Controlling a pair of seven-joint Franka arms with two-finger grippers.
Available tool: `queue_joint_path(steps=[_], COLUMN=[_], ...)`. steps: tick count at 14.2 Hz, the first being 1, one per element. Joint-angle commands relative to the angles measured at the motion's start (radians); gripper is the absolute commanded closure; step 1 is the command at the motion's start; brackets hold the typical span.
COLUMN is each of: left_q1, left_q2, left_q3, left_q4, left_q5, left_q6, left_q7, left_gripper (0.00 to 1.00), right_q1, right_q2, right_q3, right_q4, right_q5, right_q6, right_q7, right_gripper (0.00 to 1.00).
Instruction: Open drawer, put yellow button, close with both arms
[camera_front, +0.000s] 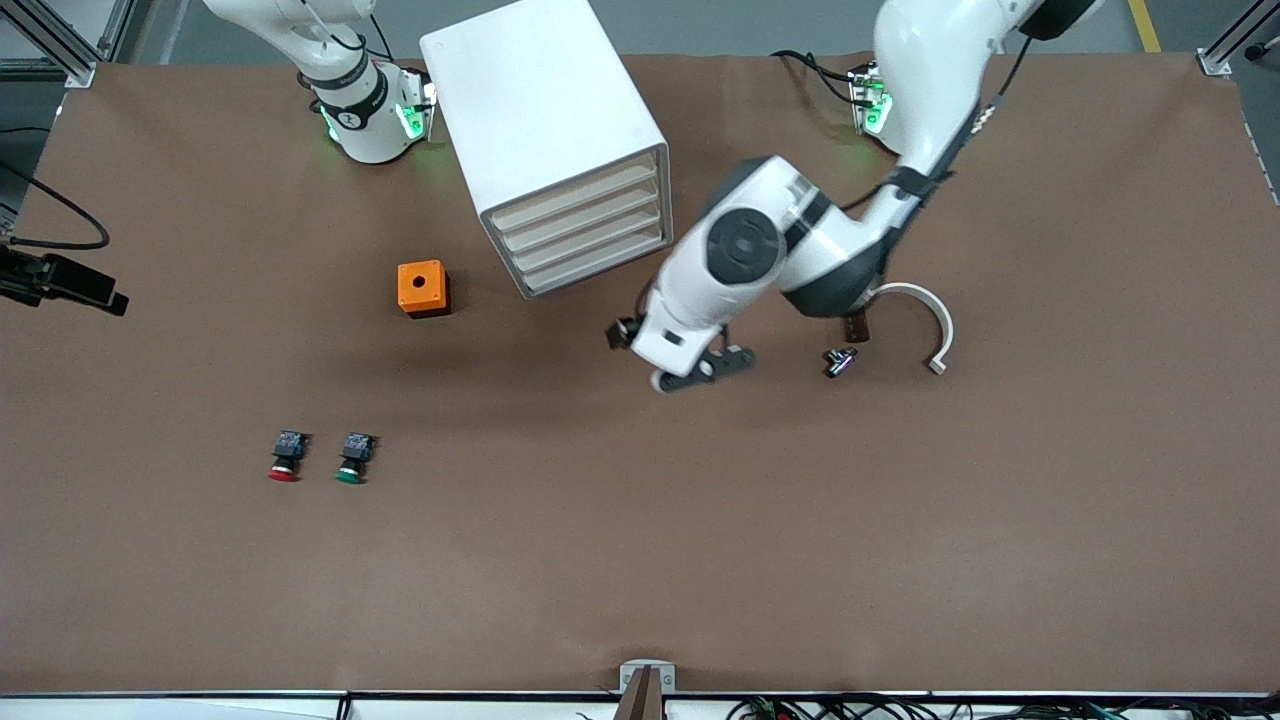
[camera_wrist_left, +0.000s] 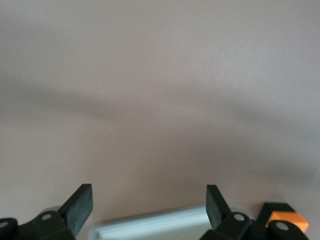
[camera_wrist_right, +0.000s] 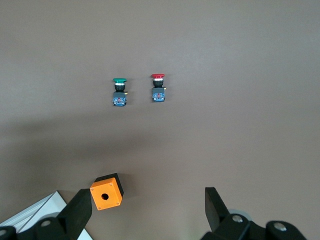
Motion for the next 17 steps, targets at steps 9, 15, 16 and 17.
queue_joint_path(steps=[9, 15, 16, 17], left_q1=[0.280, 0.340, 0.341, 0.343], left_q2=[-0.063, -0.227, -0.264, -0.313], left_q3=[0.015, 0.147, 0.162, 0.174], left_q4=[-0.016, -0.109, -0.144, -0.186], left_q5=[0.120, 0.117, 0.117, 0.117], left_q6=[-0.045, -0.076, -0.076, -0.076], left_q7=[0.412, 0.713, 0.716, 0.720], left_gripper=[0.00, 0.00, 0.00, 0.00], right_q1=[-0.011, -0.006, -0.006, -0.006], right_q2=[-0.011, -0.009, -0.009, -0.009], right_q3=[0.009, 0.009, 0.009, 0.009], right_q4=[0.018, 0.020, 0.020, 0.020], right_q5=[-0.010, -0.008, -0.010, -0.010], right_q6=[0.000, 0.000, 0.001, 0.001], right_q7=[0.005, 0.005, 0.005, 0.005], right_gripper=[0.00, 0.00, 0.00, 0.00])
